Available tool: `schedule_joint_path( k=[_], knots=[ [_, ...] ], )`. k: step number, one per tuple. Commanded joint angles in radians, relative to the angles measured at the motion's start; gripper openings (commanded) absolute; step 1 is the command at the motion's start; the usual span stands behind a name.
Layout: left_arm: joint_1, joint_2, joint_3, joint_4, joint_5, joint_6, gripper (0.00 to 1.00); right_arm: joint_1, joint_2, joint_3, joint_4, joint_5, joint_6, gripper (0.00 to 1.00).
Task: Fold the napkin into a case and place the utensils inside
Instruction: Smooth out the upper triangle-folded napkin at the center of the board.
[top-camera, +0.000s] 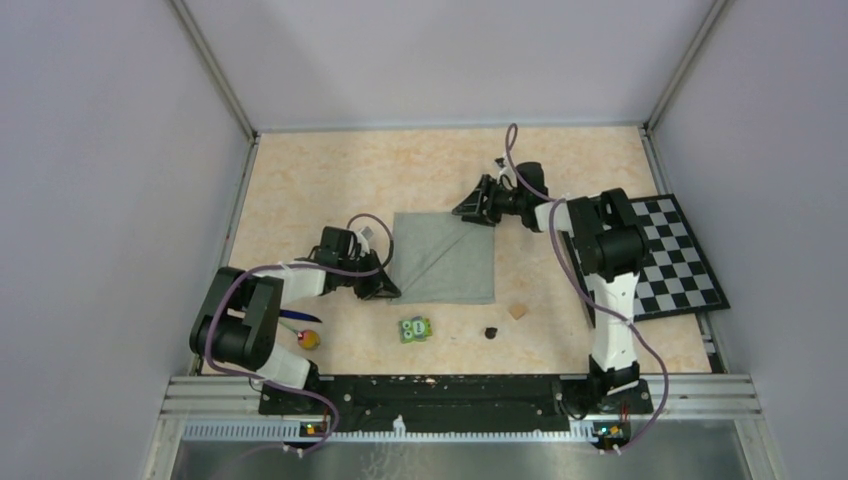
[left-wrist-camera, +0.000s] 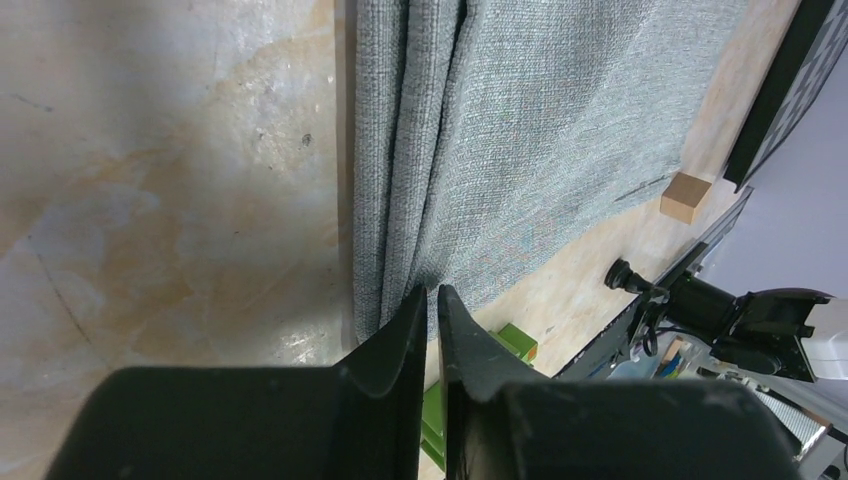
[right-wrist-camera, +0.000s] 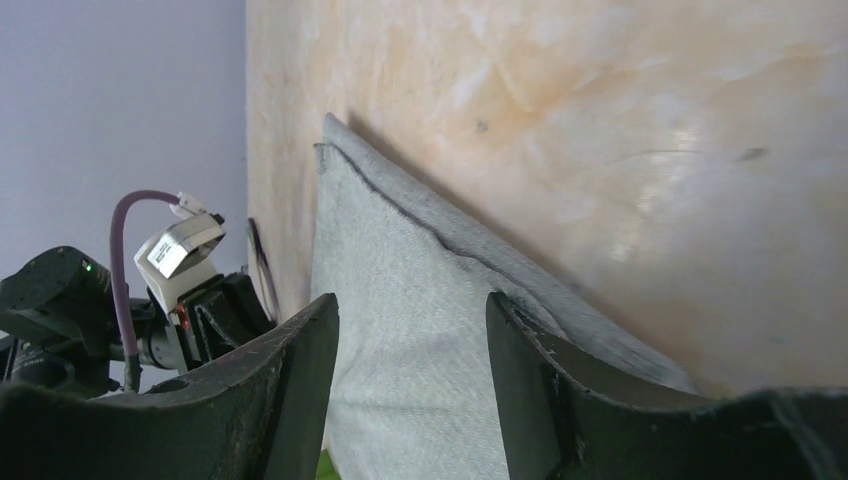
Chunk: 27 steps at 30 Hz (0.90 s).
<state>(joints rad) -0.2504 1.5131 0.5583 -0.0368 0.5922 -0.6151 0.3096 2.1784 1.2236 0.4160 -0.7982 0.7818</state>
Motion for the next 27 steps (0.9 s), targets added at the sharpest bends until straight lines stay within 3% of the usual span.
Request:
schedule_joint_path(
  k=[1, 6, 11, 17, 21, 24, 27],
  knots=[
    [0.023, 0.038, -0.040, 0.000, -0.097, 0.036, 0.14, -0.075, -0.008, -0.022, 0.054, 0.020, -0.045, 0.56],
    [0.025, 0.028, -0.033, -0.009, -0.091, 0.047, 0.14, -0.115, -0.038, -0.013, 0.028, 0.027, -0.062, 0.56],
    [0.023, -0.019, 0.010, -0.053, -0.058, 0.061, 0.17, -0.119, -0.116, 0.062, -0.191, 0.106, -0.171, 0.56],
    [0.023, -0.106, 0.108, -0.133, 0.022, 0.077, 0.33, -0.118, -0.322, 0.029, -0.309, 0.167, -0.231, 0.58],
    [0.023, -0.126, 0.195, -0.149, 0.043, 0.068, 0.50, -0.104, -0.433, -0.056, -0.328, 0.149, -0.212, 0.58],
    [0.024, -0.067, 0.302, -0.197, -0.064, 0.133, 0.62, -0.039, -0.487, -0.183, -0.201, 0.091, -0.135, 0.58],
    [0.027, 0.049, 0.447, -0.268, -0.177, 0.193, 0.68, 0.039, -0.514, -0.266, -0.187, 0.097, -0.110, 0.58]
  ],
)
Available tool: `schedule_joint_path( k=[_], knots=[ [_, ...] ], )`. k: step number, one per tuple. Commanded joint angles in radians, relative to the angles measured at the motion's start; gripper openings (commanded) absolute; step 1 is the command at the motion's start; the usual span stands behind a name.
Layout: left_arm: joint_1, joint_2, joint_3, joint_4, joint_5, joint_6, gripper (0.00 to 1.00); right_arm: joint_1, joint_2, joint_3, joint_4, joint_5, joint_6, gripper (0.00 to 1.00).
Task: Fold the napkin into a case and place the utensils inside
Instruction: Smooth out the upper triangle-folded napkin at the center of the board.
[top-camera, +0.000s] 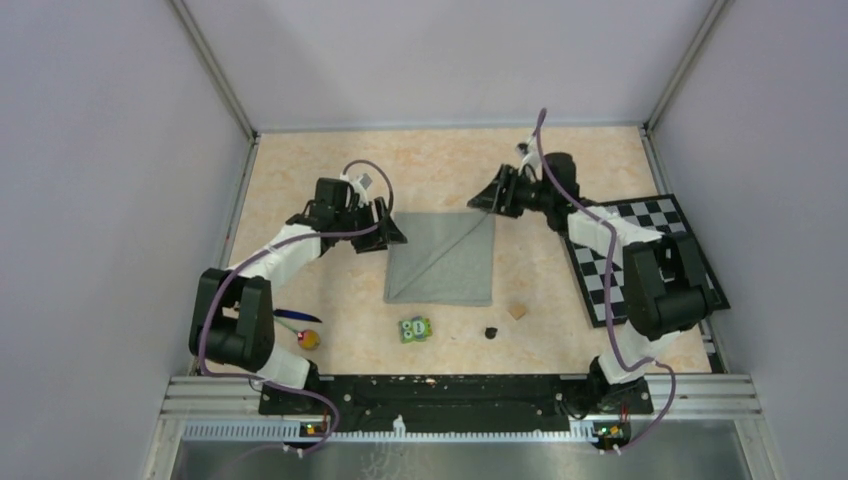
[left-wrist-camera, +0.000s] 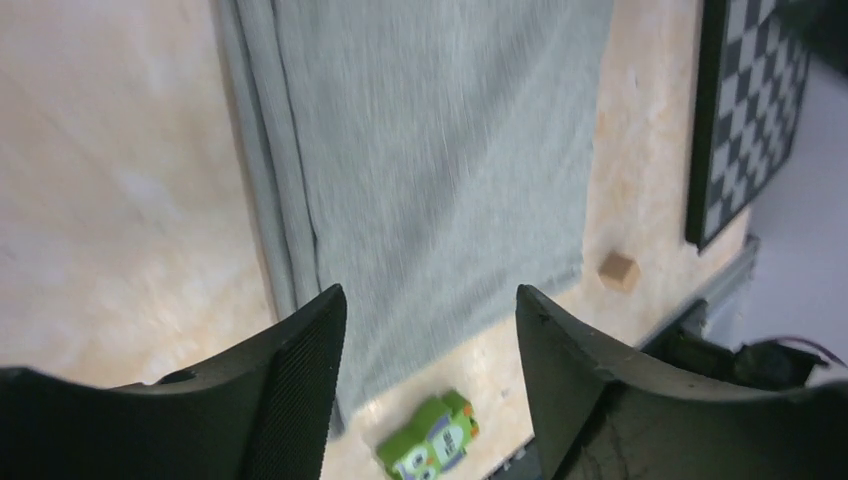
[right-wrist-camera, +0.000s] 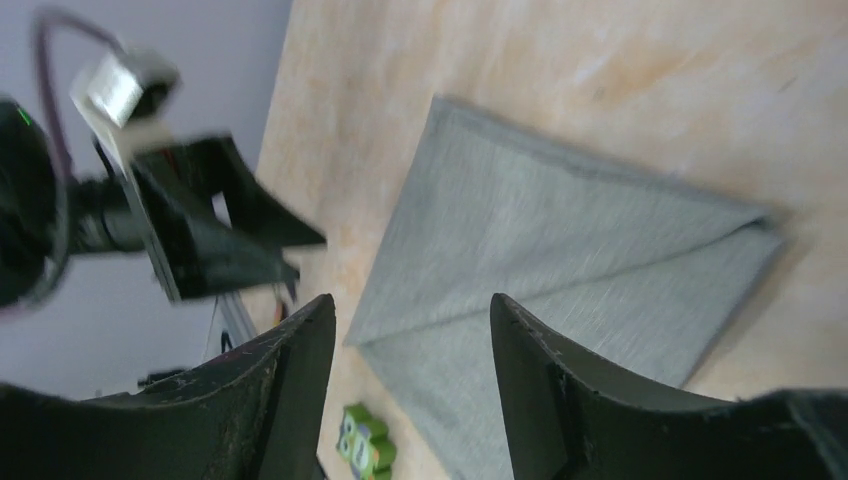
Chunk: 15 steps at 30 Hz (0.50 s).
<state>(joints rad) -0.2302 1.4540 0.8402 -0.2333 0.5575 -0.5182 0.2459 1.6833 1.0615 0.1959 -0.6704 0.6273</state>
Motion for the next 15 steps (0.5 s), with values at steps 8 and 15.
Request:
schedule_joint_path(
  k=[8, 15],
  knots=[
    [0.008, 0.375, 0.353, -0.047, -0.210, 0.138, 0.74, 0.202, -0.010, -0.247, -0.040, 0.043, -0.013, 0.44],
    [0.008, 0.491, 0.387, -0.004, -0.272, 0.082, 0.64, 0.199, 0.049, -0.212, -0.223, 0.199, -0.080, 0.26]
  ],
)
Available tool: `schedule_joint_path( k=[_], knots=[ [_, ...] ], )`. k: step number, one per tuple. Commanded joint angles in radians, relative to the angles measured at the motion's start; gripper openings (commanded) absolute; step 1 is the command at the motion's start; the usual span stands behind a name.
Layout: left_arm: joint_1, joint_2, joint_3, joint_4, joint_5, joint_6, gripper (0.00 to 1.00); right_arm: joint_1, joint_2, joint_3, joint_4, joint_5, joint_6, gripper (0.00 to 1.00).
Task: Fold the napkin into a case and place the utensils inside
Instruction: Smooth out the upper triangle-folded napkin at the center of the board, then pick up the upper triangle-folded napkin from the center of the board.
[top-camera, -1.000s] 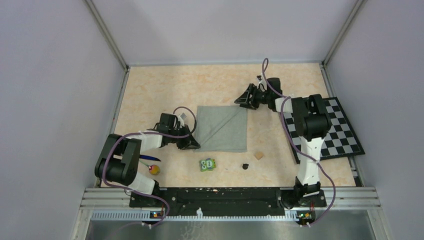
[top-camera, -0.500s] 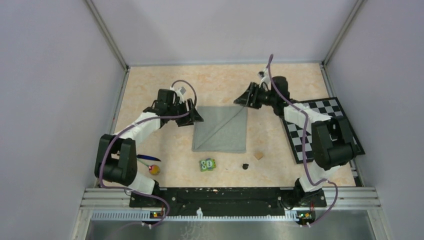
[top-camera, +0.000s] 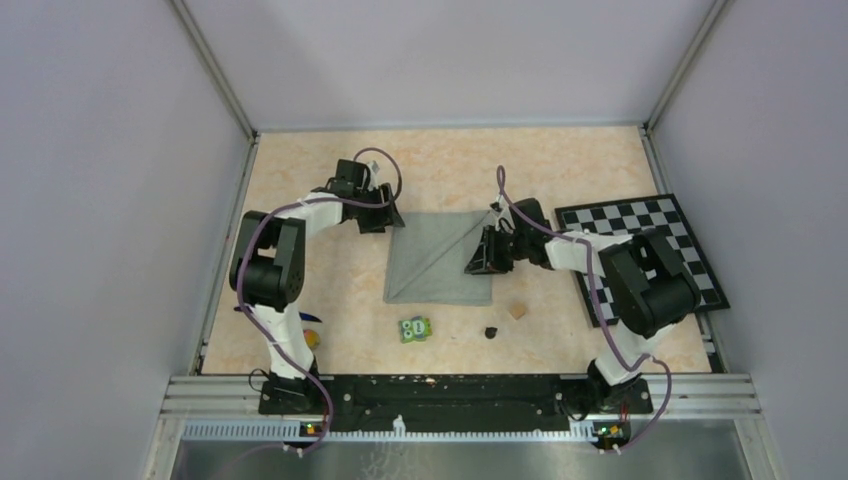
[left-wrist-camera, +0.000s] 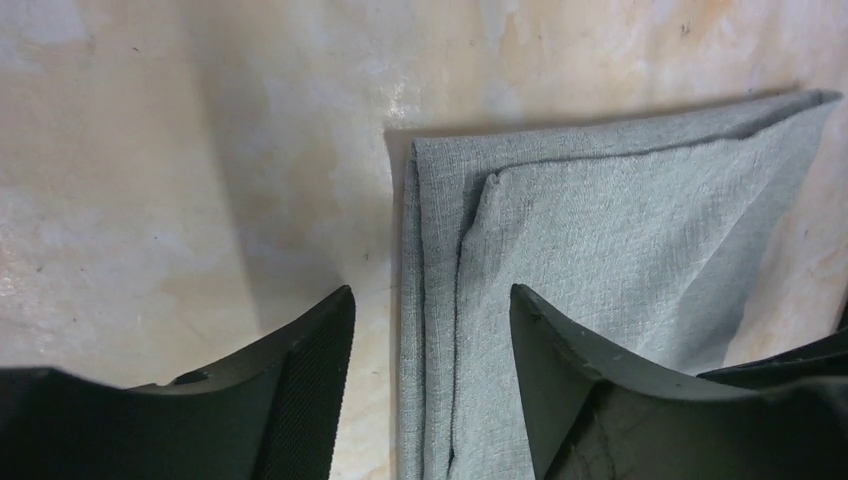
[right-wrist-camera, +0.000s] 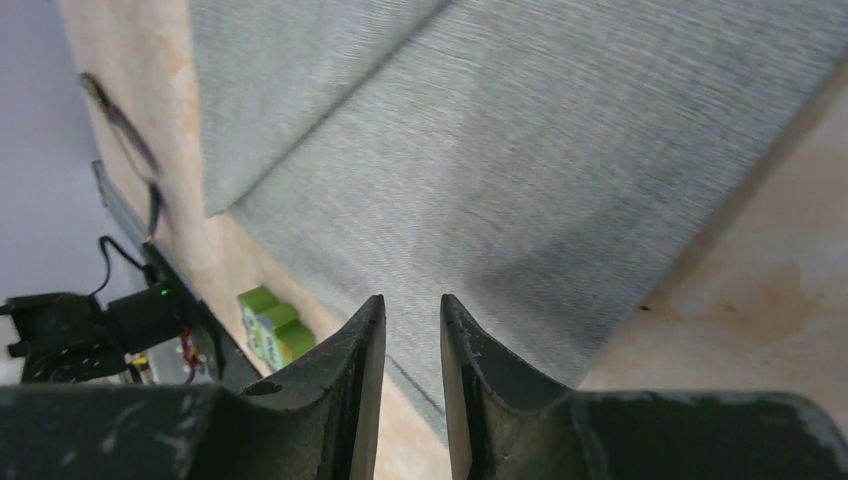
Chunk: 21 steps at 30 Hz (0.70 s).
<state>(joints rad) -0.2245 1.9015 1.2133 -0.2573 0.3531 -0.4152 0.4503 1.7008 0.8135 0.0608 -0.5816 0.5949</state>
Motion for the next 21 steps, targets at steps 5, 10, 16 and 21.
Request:
schedule_joint_path(
  k=[5, 10, 16, 21],
  knots=[
    [0.003, 0.047, -0.039, 0.048, -0.104, -0.084, 0.44, -0.057, 0.111, 0.053, -0.021, 0.137, 0.014, 0.24],
    [0.033, 0.016, -0.101, 0.095, -0.094, -0.133, 0.34, -0.071, 0.206, 0.228, -0.139, 0.218, -0.082, 0.24],
    [0.097, -0.066, -0.090, 0.111, 0.025, -0.184, 0.42, -0.029, 0.185, 0.463, -0.349, 0.325, -0.249, 0.39],
    [0.206, -0.259, -0.146, 0.056, 0.082, -0.202, 0.75, 0.189, 0.084, 0.536, -0.518, 0.588, -0.313, 0.62]
  ],
)
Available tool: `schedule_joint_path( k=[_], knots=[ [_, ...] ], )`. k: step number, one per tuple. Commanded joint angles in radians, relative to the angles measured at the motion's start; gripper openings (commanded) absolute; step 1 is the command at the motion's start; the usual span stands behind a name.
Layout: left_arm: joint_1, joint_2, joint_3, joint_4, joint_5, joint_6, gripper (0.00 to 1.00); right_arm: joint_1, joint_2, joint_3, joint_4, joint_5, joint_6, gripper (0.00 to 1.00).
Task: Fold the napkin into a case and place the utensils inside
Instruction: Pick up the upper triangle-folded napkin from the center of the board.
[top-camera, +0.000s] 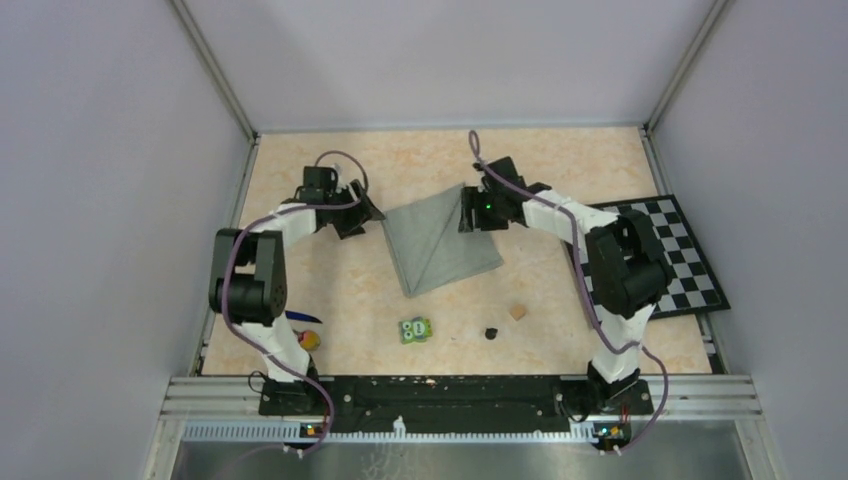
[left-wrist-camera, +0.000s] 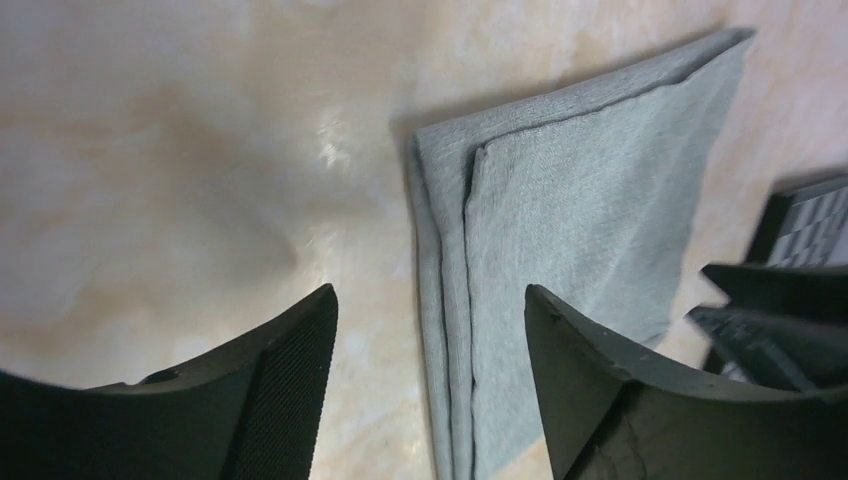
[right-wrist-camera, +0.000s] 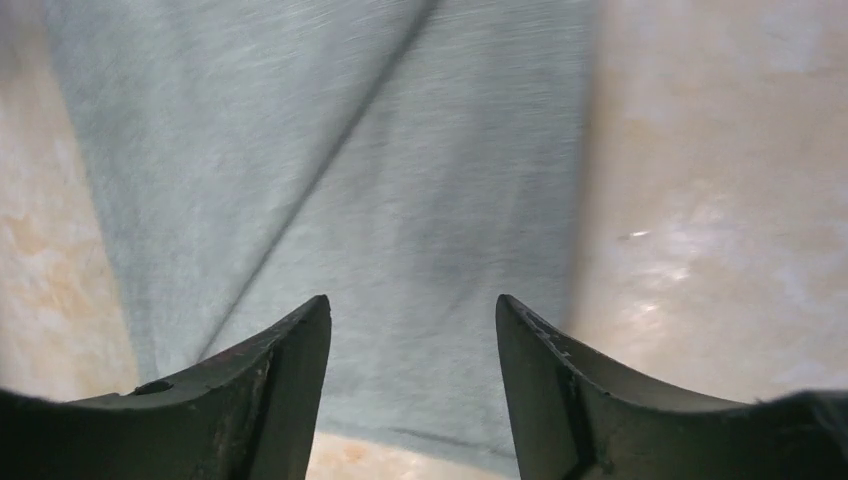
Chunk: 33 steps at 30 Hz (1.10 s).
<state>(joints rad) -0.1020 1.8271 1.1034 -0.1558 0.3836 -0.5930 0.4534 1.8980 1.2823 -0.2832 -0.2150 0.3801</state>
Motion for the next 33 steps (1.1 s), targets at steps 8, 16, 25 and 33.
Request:
schedule_joint_path(
  k=[8, 16, 25, 33],
  knots=[
    [0.251, -0.385, -0.035, -0.240, 0.127, 0.073, 0.77, 0.509, -0.030, 0.181, -0.228, 0.360, 0.016, 0.57],
    [0.258, -0.486, -0.153, -0.191, 0.051, 0.126, 0.76, 0.589, 0.193, 0.450, -0.417, 0.458, 0.062, 0.44],
    [0.294, -0.490, -0.201, -0.160, 0.108, 0.098, 0.76, 0.606, 0.298, 0.547, -0.472, 0.468, 0.083, 0.50],
    [0.319, -0.474, -0.227, -0.135, 0.187, 0.070, 0.75, 0.617, 0.343, 0.562, -0.490, 0.479, 0.100, 0.46]
  ],
)
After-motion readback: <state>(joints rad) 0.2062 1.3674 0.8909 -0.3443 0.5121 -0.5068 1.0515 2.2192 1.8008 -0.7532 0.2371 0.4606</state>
